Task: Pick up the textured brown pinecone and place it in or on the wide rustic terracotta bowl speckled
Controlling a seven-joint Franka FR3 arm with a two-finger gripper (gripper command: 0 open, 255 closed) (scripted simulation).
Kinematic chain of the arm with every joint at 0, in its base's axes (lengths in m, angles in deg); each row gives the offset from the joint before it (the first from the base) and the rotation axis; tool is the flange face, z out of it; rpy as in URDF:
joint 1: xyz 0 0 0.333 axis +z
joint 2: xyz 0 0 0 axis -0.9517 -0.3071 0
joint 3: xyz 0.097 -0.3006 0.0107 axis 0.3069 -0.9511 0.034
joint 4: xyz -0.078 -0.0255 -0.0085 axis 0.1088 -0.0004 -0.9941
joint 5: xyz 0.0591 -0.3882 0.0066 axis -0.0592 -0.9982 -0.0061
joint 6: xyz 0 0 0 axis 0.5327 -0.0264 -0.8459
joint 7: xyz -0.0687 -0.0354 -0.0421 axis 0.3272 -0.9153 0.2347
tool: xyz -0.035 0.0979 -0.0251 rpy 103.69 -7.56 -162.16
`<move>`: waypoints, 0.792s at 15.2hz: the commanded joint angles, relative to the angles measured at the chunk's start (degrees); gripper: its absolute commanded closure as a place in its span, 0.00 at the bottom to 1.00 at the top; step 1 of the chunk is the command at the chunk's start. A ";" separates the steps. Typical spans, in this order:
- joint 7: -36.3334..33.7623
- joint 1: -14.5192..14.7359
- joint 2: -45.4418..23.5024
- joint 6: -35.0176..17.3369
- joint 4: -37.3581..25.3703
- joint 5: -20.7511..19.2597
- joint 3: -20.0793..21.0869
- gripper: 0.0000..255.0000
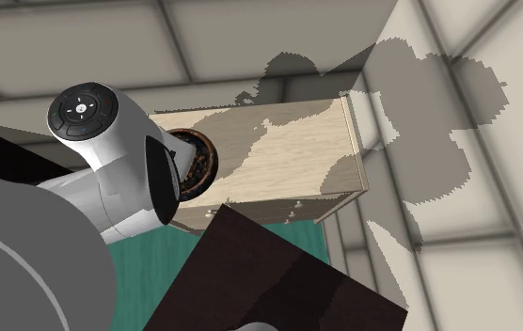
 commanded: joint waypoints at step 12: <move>6.14 3.82 7.63 7.80 -1.18 8.73 -2.87 1.00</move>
